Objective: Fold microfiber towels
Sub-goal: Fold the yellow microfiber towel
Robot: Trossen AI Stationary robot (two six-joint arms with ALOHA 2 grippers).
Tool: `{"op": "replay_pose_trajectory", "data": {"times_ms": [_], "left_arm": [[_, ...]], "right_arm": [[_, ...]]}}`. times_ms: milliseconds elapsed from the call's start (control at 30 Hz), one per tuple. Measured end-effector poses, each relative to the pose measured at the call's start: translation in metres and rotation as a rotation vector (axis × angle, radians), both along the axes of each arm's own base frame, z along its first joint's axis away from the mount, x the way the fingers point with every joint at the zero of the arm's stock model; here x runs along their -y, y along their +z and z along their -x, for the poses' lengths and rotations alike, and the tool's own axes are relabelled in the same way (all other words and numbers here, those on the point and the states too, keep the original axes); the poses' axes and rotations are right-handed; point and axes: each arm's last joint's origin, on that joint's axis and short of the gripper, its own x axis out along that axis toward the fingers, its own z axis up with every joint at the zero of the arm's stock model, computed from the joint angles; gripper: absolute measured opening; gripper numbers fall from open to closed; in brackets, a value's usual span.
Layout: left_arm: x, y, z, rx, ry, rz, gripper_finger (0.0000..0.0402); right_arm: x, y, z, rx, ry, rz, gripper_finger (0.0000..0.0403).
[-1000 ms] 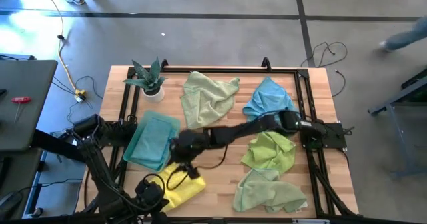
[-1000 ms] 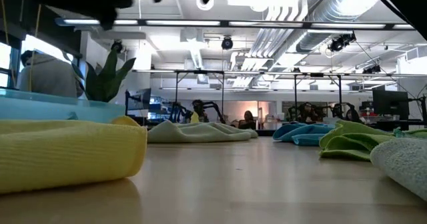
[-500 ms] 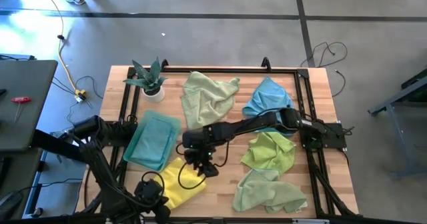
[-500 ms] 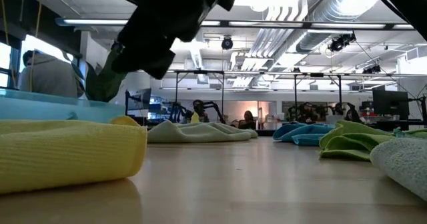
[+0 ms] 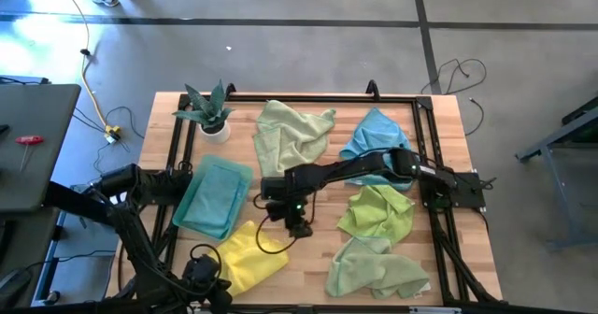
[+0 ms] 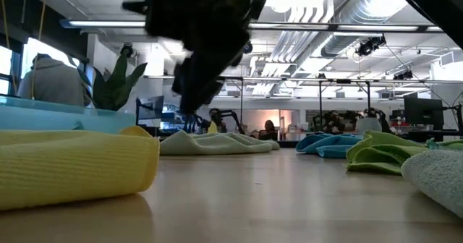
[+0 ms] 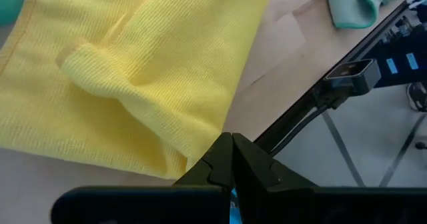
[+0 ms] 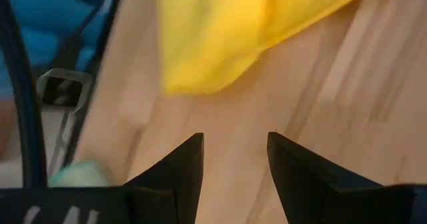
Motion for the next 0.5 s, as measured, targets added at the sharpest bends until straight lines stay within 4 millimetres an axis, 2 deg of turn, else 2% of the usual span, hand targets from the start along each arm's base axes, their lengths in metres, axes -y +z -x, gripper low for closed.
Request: {"op": "replay_pose_trajectory", "data": {"times_ms": [167, 267, 367, 500], "left_arm": [[-0.001, 0.000, -0.001, 0.009, -0.002, -0.014, 0.0000], [-0.006, -0.002, -0.004, -0.045, 0.026, -0.008, 0.0000], [-0.015, -0.006, -0.003, -0.146, 0.103, -0.018, 0.0000], [-0.028, -0.014, -0.007, -0.315, 0.149, -0.050, 0.0000]], "right_arm": [[0.011, 0.026, 0.015, -0.027, 0.039, -0.030, 0.0158], [0.014, 0.038, 0.027, -0.018, 0.039, -0.048, 0.0158], [0.015, 0.031, 0.041, 0.018, -0.034, -0.023, 0.0158], [0.014, 0.014, 0.056, 0.169, -0.281, -0.017, 0.0158]]}}
